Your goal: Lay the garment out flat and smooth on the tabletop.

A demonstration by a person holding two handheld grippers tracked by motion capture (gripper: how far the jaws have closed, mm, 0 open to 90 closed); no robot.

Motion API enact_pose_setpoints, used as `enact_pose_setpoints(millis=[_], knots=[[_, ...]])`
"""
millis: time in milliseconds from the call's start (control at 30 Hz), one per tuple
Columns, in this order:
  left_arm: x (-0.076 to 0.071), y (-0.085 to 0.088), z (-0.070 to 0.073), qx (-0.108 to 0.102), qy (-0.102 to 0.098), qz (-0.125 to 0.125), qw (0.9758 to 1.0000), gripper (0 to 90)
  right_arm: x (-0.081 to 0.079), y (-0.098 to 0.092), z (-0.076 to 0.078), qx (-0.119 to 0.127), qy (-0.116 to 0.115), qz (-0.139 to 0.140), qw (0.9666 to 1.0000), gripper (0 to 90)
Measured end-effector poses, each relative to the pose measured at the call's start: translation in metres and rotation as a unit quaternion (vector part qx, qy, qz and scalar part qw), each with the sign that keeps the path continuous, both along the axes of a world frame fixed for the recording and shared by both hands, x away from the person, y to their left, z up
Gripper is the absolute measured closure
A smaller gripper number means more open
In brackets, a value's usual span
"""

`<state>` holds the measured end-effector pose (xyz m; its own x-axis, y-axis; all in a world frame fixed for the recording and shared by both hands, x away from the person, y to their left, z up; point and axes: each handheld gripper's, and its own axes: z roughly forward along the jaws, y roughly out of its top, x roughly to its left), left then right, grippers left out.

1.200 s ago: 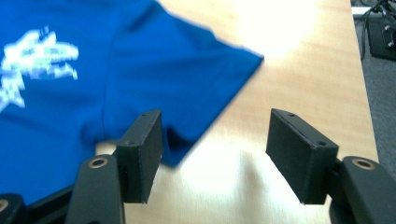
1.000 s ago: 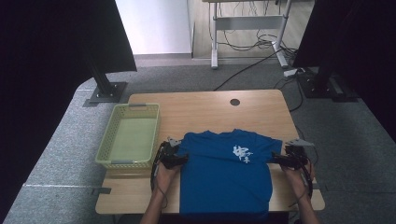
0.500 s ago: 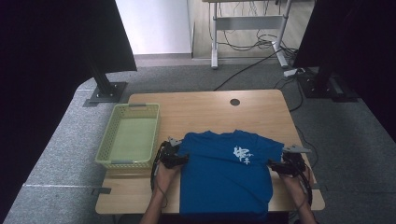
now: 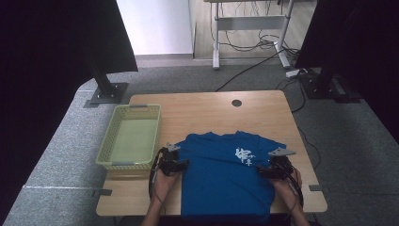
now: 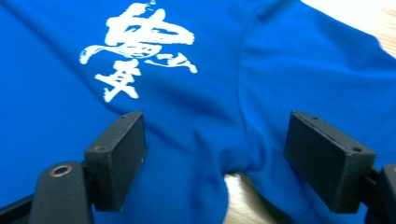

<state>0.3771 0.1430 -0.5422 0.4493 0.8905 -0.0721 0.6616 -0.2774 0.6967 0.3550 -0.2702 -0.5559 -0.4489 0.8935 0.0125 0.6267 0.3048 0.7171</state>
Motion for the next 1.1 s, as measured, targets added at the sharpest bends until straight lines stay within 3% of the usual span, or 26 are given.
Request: enact_pose_setpoints(millis=[167, 367, 433, 500, 600, 667, 733, 1100], knots=[[0.011, -0.006, -0.001, 0.026, -0.012, 0.002, 0.9996, 46.8, 0.011, -0.004, -0.002, 0.004, -0.010, -0.012, 0.9999, 20.1], [0.028, -0.009, -0.001, 0.030, -0.014, 0.008, 0.9994, 44.2, 0.032, -0.008, -0.002, 0.007, -0.013, -0.021, 0.9997, 20.1], [0.027, -0.011, 0.002, 0.034, -0.030, 0.013, 0.9989, 43.9, 0.036, -0.009, -0.001, 0.004, -0.010, -0.018, 0.9998, 20.2], [0.021, -0.014, 0.004, 0.029, -0.036, 0.004, 0.9989, 42.7, 0.032, -0.009, 0.002, -0.003, -0.016, -0.022, 0.9996, 20.2], [0.017, -0.017, -0.002, 0.050, -0.026, -0.008, 0.9984, 40.1, 0.020, -0.009, 0.005, 0.007, -0.022, -0.014, 0.9996, 20.2], [0.019, -0.015, -0.005, 0.035, -0.032, -0.002, 0.9989, 39.0, 0.017, -0.008, 0.002, -0.008, -0.009, -0.005, 0.9999, 19.5], [0.023, -0.015, -0.004, 0.038, -0.030, 0.001, 0.9988, 40.0, 0.018, -0.011, -0.002, 0.007, -0.011, -0.011, 0.9999, 19.4], [0.054, -0.014, -0.004, 0.036, -0.034, 0.024, 0.9985, 39.8, 0.046, -0.016, -0.004, 0.011, -0.025, -0.029, 0.9992, 19.4]])
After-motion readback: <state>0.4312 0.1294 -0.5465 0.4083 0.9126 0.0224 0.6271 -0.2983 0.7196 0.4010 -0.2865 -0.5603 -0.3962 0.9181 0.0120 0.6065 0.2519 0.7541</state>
